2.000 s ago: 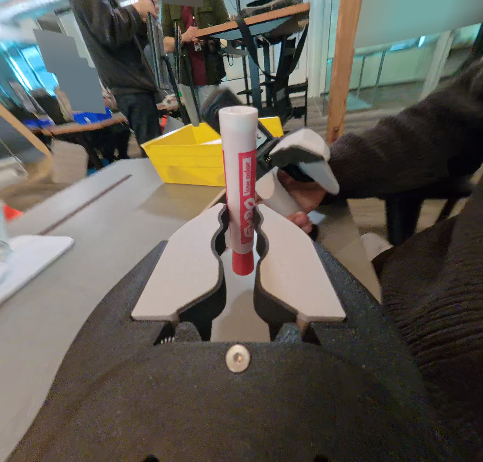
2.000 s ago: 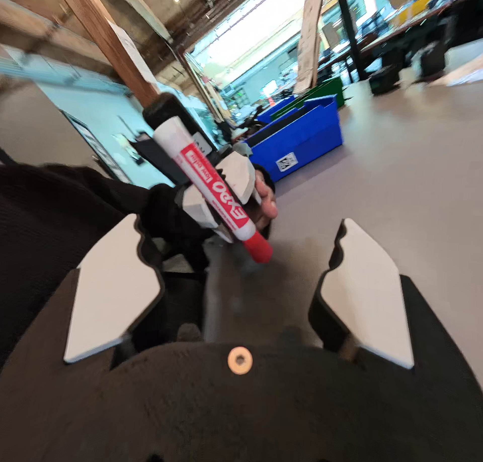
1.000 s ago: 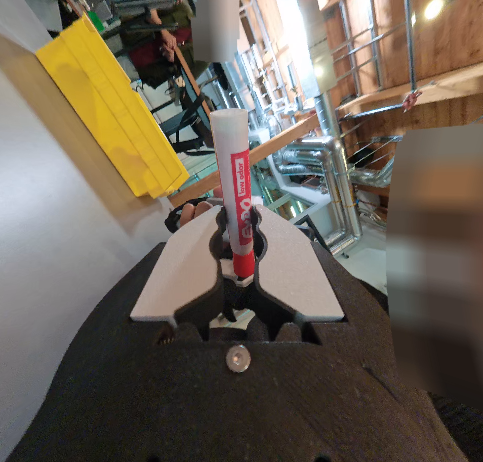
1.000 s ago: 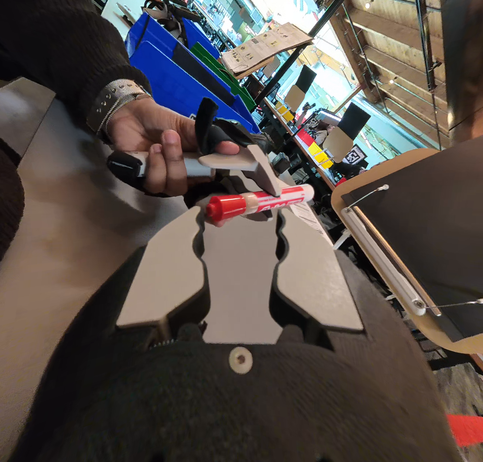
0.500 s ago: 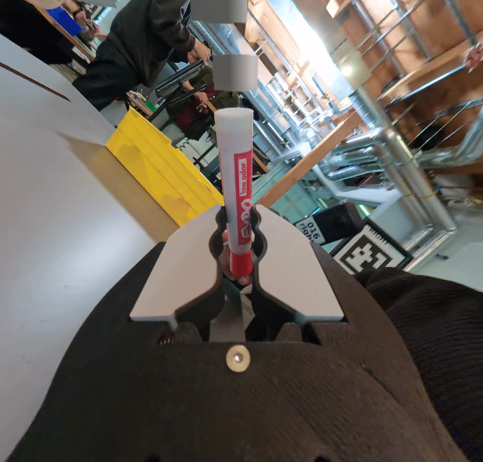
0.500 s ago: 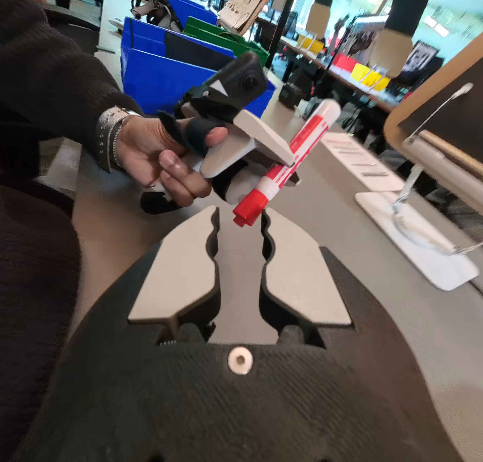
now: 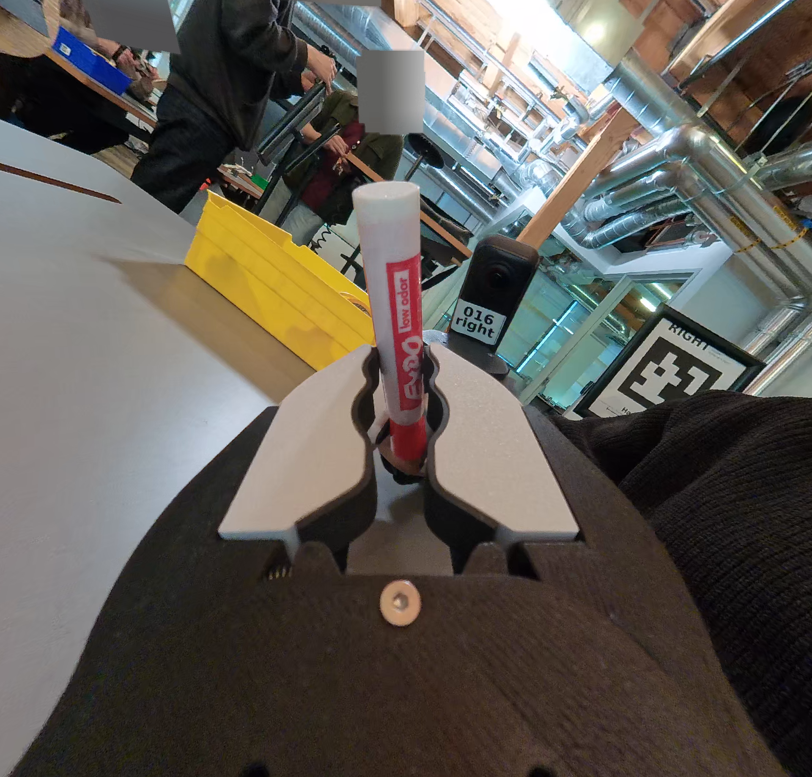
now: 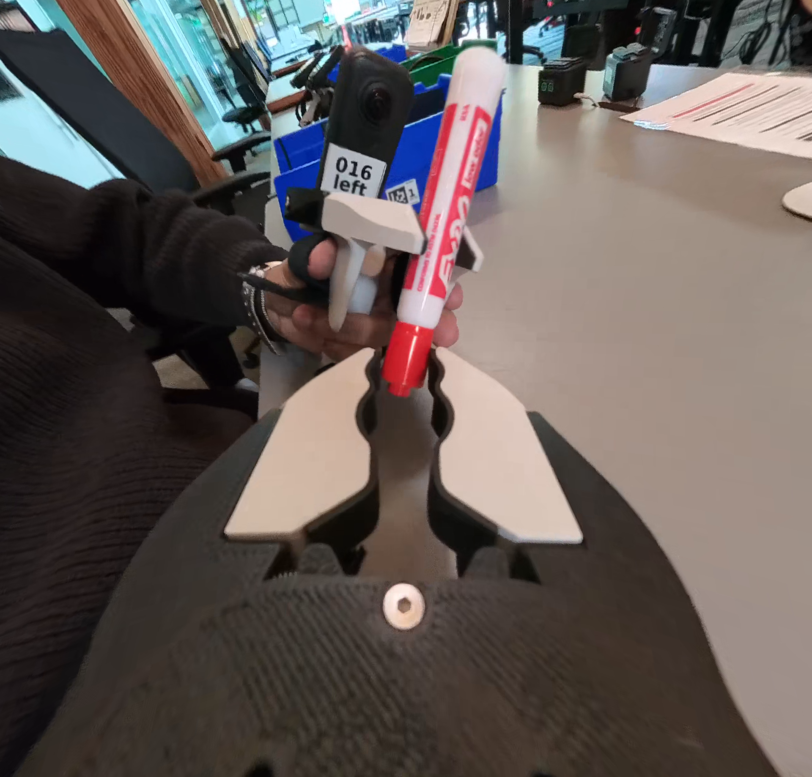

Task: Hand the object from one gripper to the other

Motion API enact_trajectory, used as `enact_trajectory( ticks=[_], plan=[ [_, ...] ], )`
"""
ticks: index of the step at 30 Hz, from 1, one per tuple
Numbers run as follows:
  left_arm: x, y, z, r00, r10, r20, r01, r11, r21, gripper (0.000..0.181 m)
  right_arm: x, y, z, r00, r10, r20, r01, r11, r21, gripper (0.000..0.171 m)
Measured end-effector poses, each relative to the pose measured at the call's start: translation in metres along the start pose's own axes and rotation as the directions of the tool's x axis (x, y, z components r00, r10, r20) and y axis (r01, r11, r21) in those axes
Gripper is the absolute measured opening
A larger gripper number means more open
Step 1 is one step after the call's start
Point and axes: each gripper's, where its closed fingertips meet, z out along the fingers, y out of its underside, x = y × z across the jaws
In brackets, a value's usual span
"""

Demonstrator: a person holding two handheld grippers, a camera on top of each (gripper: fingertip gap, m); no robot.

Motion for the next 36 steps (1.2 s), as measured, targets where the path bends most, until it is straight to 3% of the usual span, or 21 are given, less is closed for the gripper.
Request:
enact_trajectory(
  ticks=[6, 15, 18, 21, 23, 25, 28, 31, 33, 36],
  plan=[
    [-0.002, 0.000, -0.001, 1.000, 0.018, 0.009, -0.017, 1.000, -0.011, 0.020, 0.002, -0.006, -0.005, 0.994, 0.096, 0.048, -0.098, 0.994, 0.043, 0.020],
    [-0.009, 0.004, 0.002, 0.987, 0.143, 0.071, -0.136, 0.987, -0.089, 0.059, 0.012, -0.016, -0.016, 0.997, 0.082, 0.014, -0.083, 0.993, 0.086, 0.020],
    [-0.024, -0.010, -0.005, 0.954, 0.242, 0.176, -0.228, 0.969, -0.096, 0.071, 0.020, -0.018, -0.023, 0.996, 0.094, -0.006, -0.093, 0.991, 0.097, 0.020],
    [-0.036, -0.029, -0.016, 0.859, 0.429, 0.280, -0.402, 0.903, -0.149, 0.072, 0.029, -0.016, -0.027, 0.992, 0.124, -0.018, -0.122, 0.989, 0.082, 0.020],
    [-0.040, -0.035, -0.020, 0.747, 0.588, 0.311, -0.539, 0.809, -0.237, 0.071, 0.034, -0.011, -0.028, 0.989, 0.144, -0.022, -0.142, 0.988, 0.059, 0.020],
    [-0.042, -0.034, -0.022, 0.583, 0.759, 0.291, -0.670, 0.651, -0.357, 0.067, 0.035, -0.006, -0.026, 0.984, 0.176, -0.013, -0.175, 0.984, 0.033, 0.020],
    [-0.045, -0.019, -0.020, 0.240, 0.957, 0.162, -0.790, 0.290, -0.541, 0.063, 0.036, 0.000, -0.024, 0.977, 0.215, -0.009, -0.215, 0.977, 0.000, 0.020],
    [-0.046, 0.003, -0.016, -0.045, 0.999, -0.014, -0.772, -0.043, -0.634, 0.064, 0.035, 0.006, -0.022, 0.969, 0.246, -0.005, -0.246, 0.969, -0.031, 0.020],
    [-0.043, 0.012, -0.012, -0.162, 0.984, -0.072, -0.754, -0.171, -0.634, 0.061, 0.031, 0.012, -0.019, 0.961, 0.275, 0.008, -0.274, 0.960, -0.064, 0.020],
    [-0.046, 0.017, -0.012, -0.237, 0.964, -0.116, -0.721, -0.255, -0.645, 0.058, 0.021, 0.022, -0.012, 0.949, 0.315, 0.032, -0.309, 0.943, -0.126, 0.020]
  ],
)
